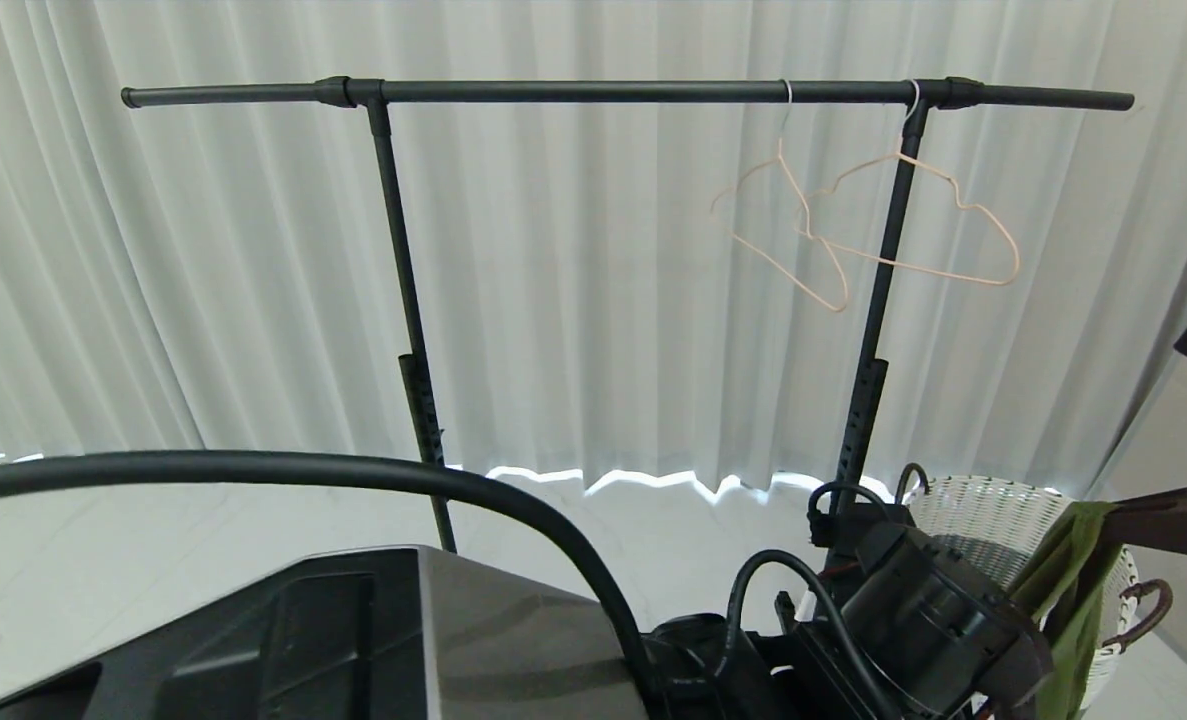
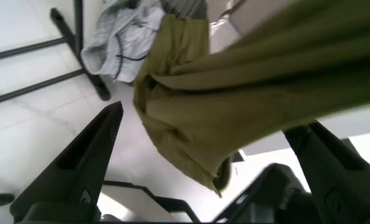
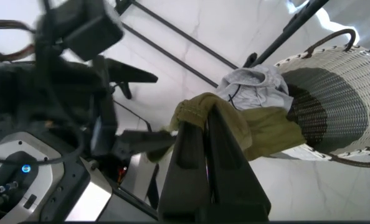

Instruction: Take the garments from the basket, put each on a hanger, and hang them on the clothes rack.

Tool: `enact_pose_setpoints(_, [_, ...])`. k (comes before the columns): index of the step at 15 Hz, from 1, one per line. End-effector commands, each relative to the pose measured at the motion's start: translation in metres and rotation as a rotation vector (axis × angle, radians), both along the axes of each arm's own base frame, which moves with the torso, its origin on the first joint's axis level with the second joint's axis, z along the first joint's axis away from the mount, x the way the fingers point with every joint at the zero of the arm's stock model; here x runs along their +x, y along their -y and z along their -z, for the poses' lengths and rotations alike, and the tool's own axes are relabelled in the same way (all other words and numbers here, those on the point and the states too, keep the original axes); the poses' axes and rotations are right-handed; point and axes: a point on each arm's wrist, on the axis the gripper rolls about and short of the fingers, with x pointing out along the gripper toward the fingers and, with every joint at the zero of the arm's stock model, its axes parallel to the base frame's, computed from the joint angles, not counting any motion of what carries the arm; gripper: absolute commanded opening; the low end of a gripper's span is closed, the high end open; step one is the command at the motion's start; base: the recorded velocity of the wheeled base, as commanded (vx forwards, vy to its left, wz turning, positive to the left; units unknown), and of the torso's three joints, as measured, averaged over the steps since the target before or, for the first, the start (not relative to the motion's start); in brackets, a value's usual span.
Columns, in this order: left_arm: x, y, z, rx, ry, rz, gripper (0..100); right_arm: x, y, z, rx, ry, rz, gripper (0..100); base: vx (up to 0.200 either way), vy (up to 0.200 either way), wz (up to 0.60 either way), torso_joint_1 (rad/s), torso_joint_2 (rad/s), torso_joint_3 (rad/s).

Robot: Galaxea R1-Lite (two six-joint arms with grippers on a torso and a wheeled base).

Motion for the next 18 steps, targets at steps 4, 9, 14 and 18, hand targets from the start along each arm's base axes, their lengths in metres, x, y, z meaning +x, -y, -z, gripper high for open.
enact_pose_setpoints(4, [0.005,0.005,0.051,0.117,-0.02,-0.035,100,-0.002,0.001,-0.001,0.006,0.006,-0.005,0,0.0,0.0,0.0,0.0,0.0,0.0])
enact_pose_setpoints(9, [-0.001,-0.007,0.065,0.185,-0.038,-0.046,100,-0.002,0.001,-0.002,0.004,0.009,-0.003,0,0.0,0.0,0.0,0.0,0.0,0.0])
enact_pose_setpoints(14, [-0.022,-0.019,0.04,0.174,-0.016,-0.04,0,0.0,0.005,-0.001,0.0,0.006,0.029,0,0.0,0.0,0.0,0.0,0.0,0.0])
enact_pose_setpoints(18, [-0.065,-0.044,-0.036,0.037,0.037,0.041,0,0.001,0.013,-0.004,0.006,0.026,0.081,0,0.0,0.0,0.0,0.0,0.0,0.0])
